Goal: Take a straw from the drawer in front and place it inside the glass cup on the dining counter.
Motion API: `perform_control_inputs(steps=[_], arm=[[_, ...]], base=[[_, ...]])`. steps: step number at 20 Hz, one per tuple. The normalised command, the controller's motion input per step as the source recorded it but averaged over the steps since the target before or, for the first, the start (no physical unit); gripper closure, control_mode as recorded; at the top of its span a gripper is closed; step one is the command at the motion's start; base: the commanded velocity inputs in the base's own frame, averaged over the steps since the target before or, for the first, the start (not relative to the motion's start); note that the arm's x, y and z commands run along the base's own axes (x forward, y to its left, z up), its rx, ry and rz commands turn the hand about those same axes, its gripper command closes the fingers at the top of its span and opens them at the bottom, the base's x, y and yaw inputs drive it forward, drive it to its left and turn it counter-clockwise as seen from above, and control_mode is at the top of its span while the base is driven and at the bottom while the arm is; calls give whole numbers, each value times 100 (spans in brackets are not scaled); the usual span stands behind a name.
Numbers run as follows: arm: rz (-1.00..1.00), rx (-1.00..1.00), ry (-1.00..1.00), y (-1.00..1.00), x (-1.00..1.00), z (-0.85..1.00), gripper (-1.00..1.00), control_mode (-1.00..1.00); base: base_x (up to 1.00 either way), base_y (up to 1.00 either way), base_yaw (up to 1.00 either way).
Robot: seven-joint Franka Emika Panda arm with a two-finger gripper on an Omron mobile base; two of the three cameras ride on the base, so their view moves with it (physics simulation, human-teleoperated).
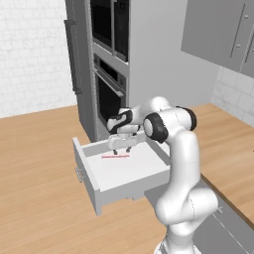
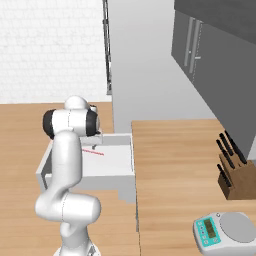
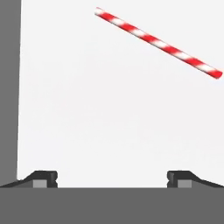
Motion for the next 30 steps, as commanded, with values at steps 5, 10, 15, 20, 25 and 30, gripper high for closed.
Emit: perform_control_inputs(steps=[5, 10, 15, 20, 25, 30], arm=[[27, 0, 0, -4, 6, -30, -100, -100], [29, 0, 0, -1, 26, -32, -100, -100], [26, 0, -7, -1, 20, -24, -100, -100], [13, -1, -14, 0, 22, -18, -100, -100], [8, 0, -6, 0, 17, -33, -100, -100], [8, 0, -7, 0, 9, -27, -100, -100]], base=[[0, 0, 0], [0, 0, 0], [0, 0, 0], [0, 0, 0], [0, 0, 0], [0, 0, 0]])
